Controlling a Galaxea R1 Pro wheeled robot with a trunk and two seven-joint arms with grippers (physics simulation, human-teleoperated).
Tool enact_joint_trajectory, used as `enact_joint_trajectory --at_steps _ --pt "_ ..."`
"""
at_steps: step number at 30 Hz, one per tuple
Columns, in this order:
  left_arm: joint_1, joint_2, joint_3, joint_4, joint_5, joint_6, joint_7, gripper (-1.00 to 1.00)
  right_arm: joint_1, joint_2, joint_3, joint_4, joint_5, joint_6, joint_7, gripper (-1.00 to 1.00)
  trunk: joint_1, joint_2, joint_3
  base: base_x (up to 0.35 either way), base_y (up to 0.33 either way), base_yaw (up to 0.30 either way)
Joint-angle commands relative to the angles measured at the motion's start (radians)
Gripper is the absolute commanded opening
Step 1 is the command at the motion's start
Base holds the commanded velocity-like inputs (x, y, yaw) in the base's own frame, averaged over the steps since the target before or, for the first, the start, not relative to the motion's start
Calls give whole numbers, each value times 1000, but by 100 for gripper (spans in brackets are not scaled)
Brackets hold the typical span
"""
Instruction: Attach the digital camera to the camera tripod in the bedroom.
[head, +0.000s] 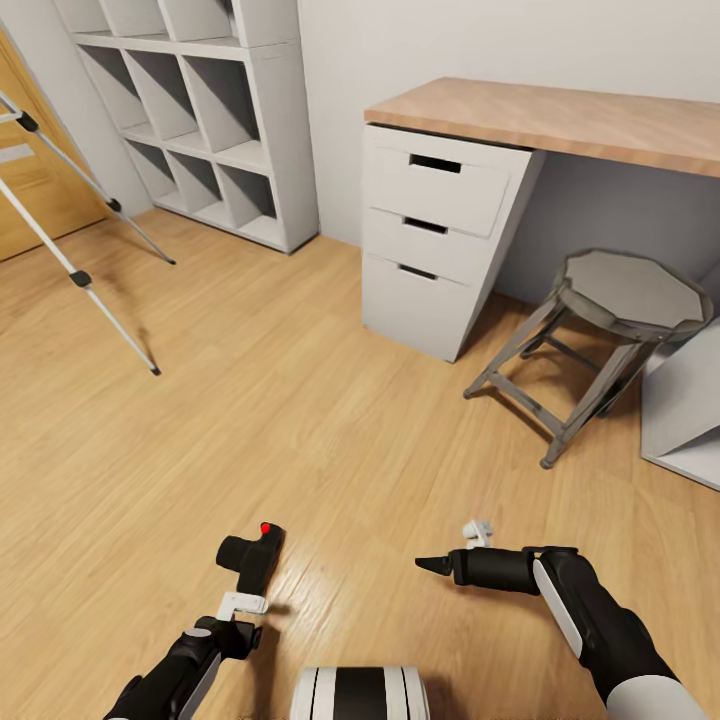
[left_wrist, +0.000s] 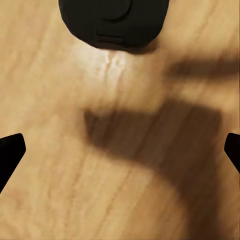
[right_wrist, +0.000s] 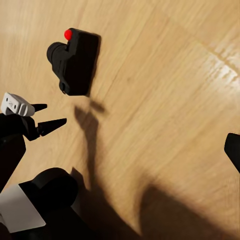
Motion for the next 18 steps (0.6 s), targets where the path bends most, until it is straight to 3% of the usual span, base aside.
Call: enact_joint_trajectory --at_steps 1,15,18 --pt "0 1 -5 -2 -5 6 1 100 0 -1 2 0 -10 8 -3 100 0 -1 -5 0 0 0" --pt "0 1 -5 -4 -6 2 1 100 0 1 2 1 -10 8 -12 100 0 -1 -5 0 0 0" --pt "0 1 -6 -3 -6 -80 0 100 0 1 2 1 -10 7 -15 100 0 -1 -5 0 0 0"
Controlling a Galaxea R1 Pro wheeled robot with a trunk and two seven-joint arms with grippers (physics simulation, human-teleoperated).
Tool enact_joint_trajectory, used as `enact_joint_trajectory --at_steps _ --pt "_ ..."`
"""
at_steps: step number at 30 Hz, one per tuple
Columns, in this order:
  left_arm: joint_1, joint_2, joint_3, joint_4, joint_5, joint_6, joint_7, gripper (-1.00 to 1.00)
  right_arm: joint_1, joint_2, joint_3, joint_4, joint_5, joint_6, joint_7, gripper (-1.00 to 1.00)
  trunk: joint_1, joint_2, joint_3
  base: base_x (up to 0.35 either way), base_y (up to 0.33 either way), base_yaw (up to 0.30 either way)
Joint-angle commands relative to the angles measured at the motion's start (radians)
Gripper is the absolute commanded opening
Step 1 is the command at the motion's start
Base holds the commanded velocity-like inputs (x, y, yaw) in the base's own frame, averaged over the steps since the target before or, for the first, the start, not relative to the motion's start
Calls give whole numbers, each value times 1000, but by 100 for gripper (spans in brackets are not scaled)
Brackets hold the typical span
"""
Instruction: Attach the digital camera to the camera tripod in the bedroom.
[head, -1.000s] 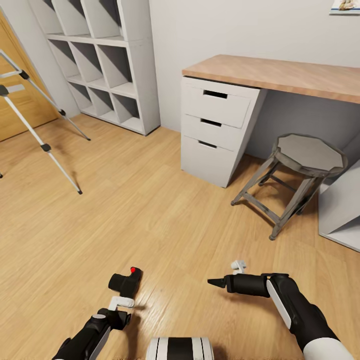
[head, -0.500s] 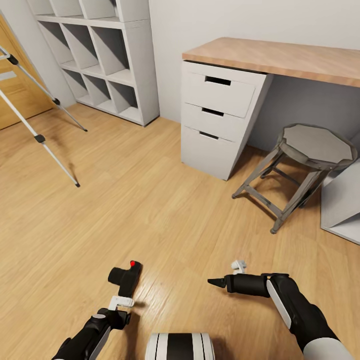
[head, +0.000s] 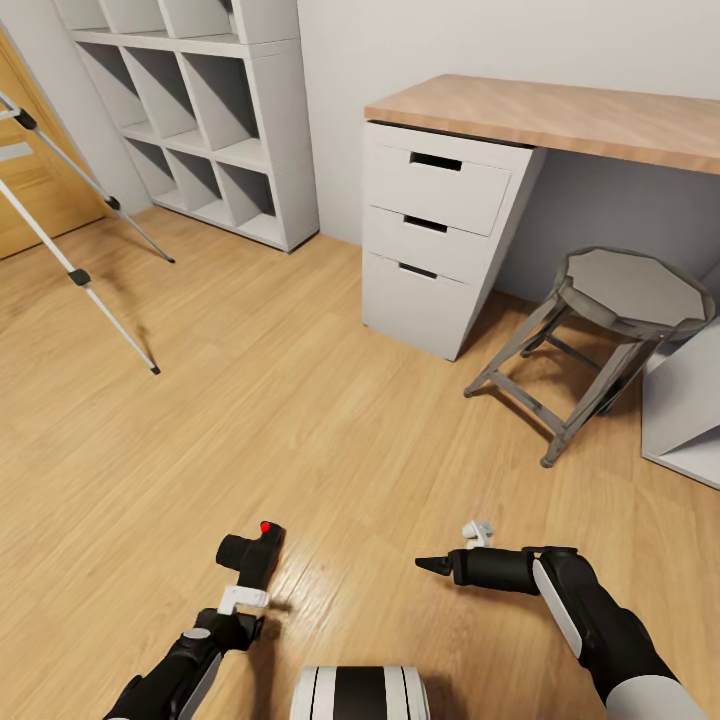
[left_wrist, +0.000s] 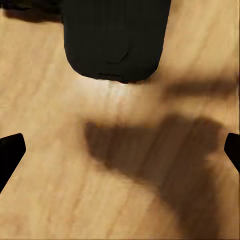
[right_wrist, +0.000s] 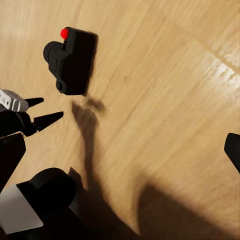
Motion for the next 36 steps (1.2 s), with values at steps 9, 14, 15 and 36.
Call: enact_joint_trajectory --at_steps 9,14,15,36 --pt "0 4 -10 22 -7 -193 0 100 0 0 2 2 -10 7 -5 100 0 0 -1 0 0 0" --pt "0 7 -11 28 -8 -202 1 100 0 3 2 7 -10 7 -27 100 0 0 -1 0 0 0" --pt "0 8 -11 29 -8 -202 1 100 0 4 2 7 -10 7 -31 100 0 0 -1 0 0 0" --pt "0 5 -8 184 -34 -395 3 100 0 8 3 14 -11 -39 -66 100 0 0 -1 0 0 0"
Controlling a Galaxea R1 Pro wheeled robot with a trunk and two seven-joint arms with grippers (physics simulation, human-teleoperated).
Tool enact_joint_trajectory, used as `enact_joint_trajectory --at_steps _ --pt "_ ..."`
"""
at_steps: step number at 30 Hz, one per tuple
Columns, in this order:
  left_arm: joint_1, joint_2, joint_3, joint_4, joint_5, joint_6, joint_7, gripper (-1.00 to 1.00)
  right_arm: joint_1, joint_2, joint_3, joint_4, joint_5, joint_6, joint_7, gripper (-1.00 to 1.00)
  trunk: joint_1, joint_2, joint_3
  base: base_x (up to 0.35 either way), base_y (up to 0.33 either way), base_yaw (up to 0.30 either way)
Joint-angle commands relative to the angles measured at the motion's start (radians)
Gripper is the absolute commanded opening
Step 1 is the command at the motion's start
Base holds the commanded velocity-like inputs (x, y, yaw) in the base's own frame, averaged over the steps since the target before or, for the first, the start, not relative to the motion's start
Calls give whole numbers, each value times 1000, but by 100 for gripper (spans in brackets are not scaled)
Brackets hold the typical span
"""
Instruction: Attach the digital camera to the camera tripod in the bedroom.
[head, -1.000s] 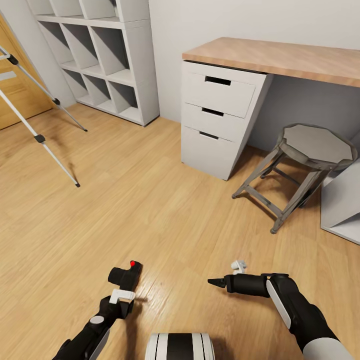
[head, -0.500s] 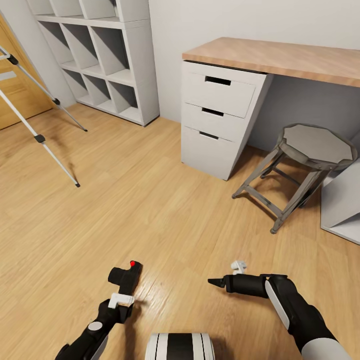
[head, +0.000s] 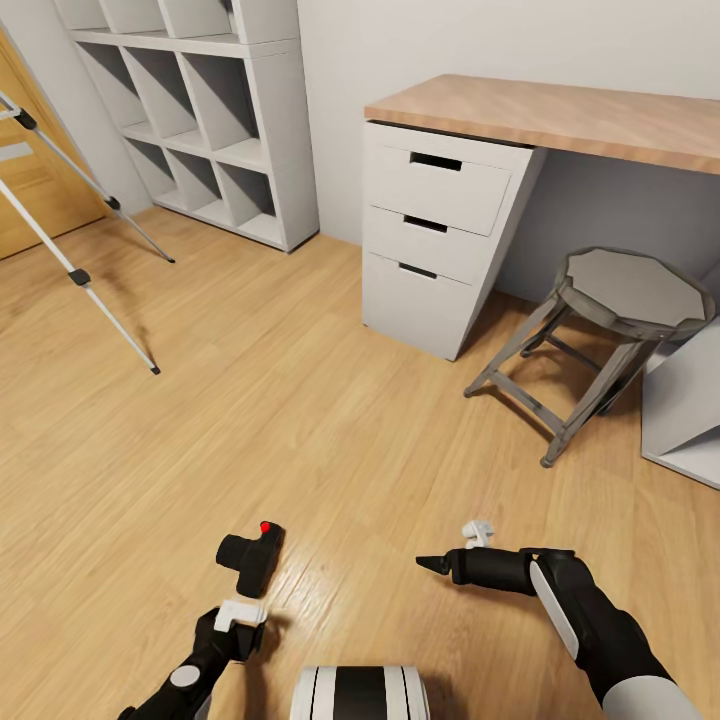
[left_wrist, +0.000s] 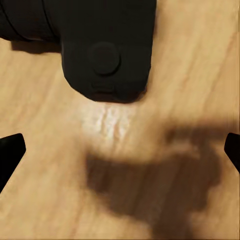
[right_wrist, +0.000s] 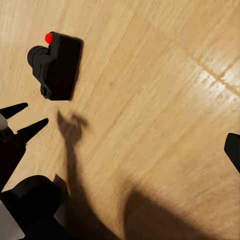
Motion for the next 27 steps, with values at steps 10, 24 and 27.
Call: enact_joint_trajectory --at_steps 10,24,27 --pt "0 -2 0 -37 2 2 0 100 0 -1 1 0 -10 8 -14 100 0 0 -1 0 0 0" --pt "0 -2 2 -29 8 6 -2 100 0 -1 1 0 -10 8 -30 100 3 -2 -32 0 0 0" --pt "0 -3 2 -34 7 6 -1 100 0 -1 1 0 -11 8 -29 100 5 -3 -43 0 0 0"
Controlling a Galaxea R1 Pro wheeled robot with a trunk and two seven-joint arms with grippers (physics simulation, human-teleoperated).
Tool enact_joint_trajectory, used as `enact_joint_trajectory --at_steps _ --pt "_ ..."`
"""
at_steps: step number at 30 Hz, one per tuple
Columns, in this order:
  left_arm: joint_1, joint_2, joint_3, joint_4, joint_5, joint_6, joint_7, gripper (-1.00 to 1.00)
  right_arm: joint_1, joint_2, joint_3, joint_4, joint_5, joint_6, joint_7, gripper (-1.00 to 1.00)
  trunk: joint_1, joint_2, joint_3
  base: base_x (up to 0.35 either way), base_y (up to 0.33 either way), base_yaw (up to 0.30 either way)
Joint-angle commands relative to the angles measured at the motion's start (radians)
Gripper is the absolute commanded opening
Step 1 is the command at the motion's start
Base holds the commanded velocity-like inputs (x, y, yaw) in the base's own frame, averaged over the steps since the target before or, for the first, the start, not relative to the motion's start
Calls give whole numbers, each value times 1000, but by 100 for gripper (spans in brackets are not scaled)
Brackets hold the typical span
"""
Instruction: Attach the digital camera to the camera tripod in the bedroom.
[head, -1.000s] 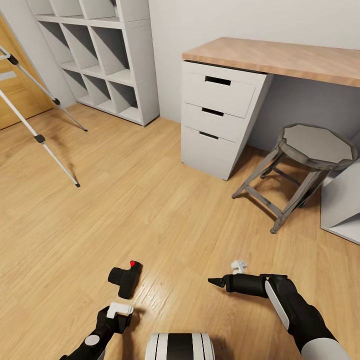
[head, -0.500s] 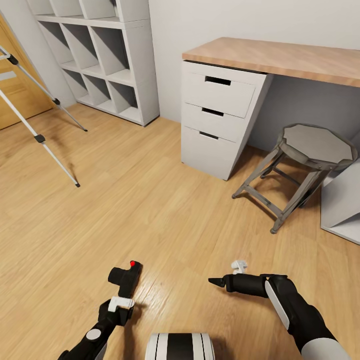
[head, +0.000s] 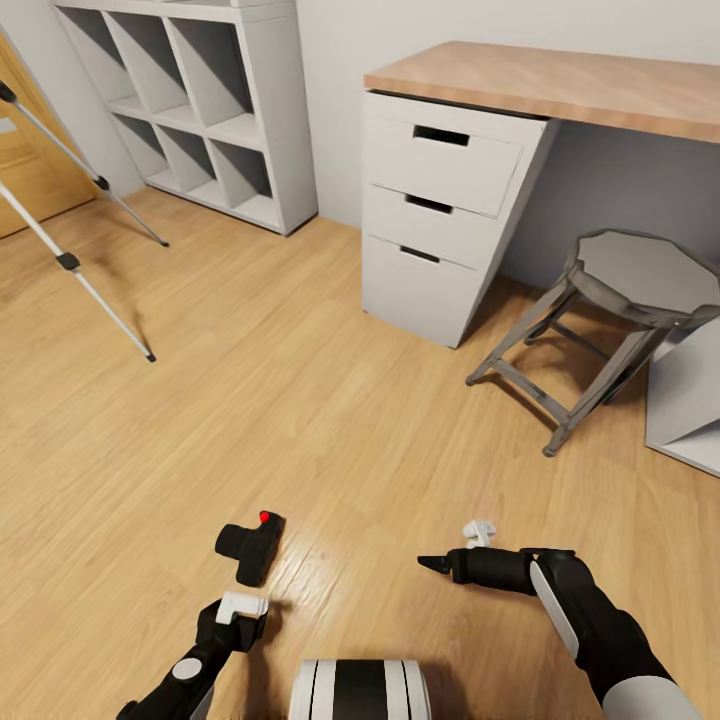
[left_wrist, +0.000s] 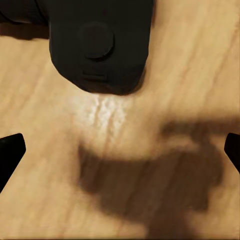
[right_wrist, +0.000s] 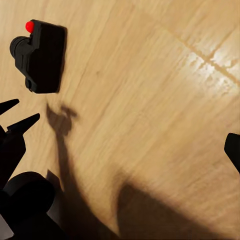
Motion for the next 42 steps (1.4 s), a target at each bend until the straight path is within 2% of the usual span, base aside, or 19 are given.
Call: enact_joint_trajectory --at_steps 1,5,16,23,28,36,42 --pt "0 0 -3 -1 -7 -3 2 100 0 -1 2 -1 -10 8 -3 100 0 0 -5 0 0 0" --pt "0 0 -2 -5 -8 -3 3 100 0 -1 2 -1 -11 8 -3 100 2 -1 -20 0 0 0" --pt "0 1 -2 -12 -14 -4 7 100 0 -1 2 -1 -10 7 -3 100 2 -1 -20 0 0 0" --pt "0 5 -9 -11 -27 -13 50 100 0 -1 2 -1 -10 7 -3 100 2 -1 -20 0 0 0" --pt "0 12 -11 -11 -40 -19 51 100 0 -1 2 -1 -10 6 -3 100 2 -1 -20 0 0 0" --pt "0 18 -12 9 -46 -92 49 100 0 -1 2 -1 -10 6 -2 100 2 -1 -20 0 0 0" --pt "0 16 -12 11 -46 -104 49 100 0 -1 2 -1 -10 7 -3 100 2 -1 -20 0 0 0"
